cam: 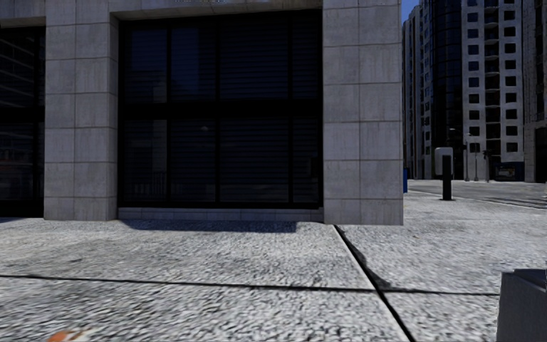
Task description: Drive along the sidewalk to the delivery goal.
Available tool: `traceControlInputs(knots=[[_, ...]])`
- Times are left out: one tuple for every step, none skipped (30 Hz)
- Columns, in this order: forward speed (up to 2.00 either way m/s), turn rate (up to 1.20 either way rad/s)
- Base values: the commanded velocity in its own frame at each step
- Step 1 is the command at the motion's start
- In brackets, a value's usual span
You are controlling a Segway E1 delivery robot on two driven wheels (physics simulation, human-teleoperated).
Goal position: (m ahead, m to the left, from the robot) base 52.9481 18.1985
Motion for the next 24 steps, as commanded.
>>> traceControlInputs(knots=[[1.35,-0.24],[1.35,-0.27],[1.35,-0.27],[1.35,-0.3],[1.35,-0.33],[1.35,-0.38],[1.35,-0.38],[1.36,-0.46],[1.36,-0.56],[1.36,-0.63],[1.36,-0.63],[1.36,-0.73],[1.36,-0.79],[1.38,-0.8],[1.38,-0.8],[1.47,-0.81],[1.53,-0.81],[1.57,-0.81],[1.57,-0.81],[1.61,-0.81],[1.64,-0.81],[1.65,-0.81],[1.65,-0.81],[1.66,-0.81]])
